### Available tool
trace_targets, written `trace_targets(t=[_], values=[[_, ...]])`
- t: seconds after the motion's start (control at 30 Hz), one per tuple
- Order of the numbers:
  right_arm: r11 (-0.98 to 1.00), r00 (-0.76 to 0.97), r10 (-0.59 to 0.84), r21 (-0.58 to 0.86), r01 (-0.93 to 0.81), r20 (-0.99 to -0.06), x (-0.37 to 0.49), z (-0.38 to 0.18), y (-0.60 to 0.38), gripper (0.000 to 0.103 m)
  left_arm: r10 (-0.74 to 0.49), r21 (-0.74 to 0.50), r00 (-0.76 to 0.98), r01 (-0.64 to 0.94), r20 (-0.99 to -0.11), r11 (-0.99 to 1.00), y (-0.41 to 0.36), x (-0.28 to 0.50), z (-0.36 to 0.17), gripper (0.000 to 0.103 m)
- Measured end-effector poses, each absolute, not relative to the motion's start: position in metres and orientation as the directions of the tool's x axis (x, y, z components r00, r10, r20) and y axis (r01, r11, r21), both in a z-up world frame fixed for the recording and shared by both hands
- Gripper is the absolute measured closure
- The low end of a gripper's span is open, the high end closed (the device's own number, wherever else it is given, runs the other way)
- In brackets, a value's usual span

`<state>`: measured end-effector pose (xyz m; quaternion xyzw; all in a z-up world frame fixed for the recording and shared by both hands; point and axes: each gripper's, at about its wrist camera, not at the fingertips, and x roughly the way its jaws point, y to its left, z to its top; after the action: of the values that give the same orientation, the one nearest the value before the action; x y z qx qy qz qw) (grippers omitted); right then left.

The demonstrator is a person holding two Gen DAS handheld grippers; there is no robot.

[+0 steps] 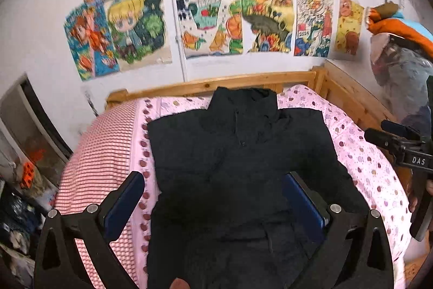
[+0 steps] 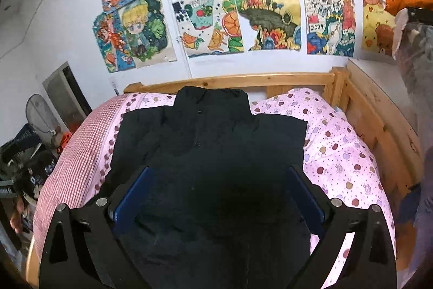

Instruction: Fold large clothes

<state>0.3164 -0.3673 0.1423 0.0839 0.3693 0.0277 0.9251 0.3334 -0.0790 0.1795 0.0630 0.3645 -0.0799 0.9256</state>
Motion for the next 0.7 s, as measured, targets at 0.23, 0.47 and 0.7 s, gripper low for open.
trace_targets(t=[0.23,0.47,0.7], values=[[0.996,0.689,0.066,0.092,0.001,-0.721,0.422,0.125,-0.368,0.006,-0.063,0.117,0.771,0.176,-0.634,0.977,-0.095,0.467,0.149,0.000],[0.992,0.702,0.118,0.113,-0.054,-0.702,0.564,0.089,-0.370,0.007,-0.168,0.040,0.768,0.244,-0.618,0.969,-0.116,0.607,0.102,0.000],[0.992,0.643,0.124,0.110,-0.062,-0.756,0.648,0.017,-0.365,0.034,-0.249,-0.096,0.704,0.251,-0.665,0.963,-0.112,0.686,0.030,0.027]])
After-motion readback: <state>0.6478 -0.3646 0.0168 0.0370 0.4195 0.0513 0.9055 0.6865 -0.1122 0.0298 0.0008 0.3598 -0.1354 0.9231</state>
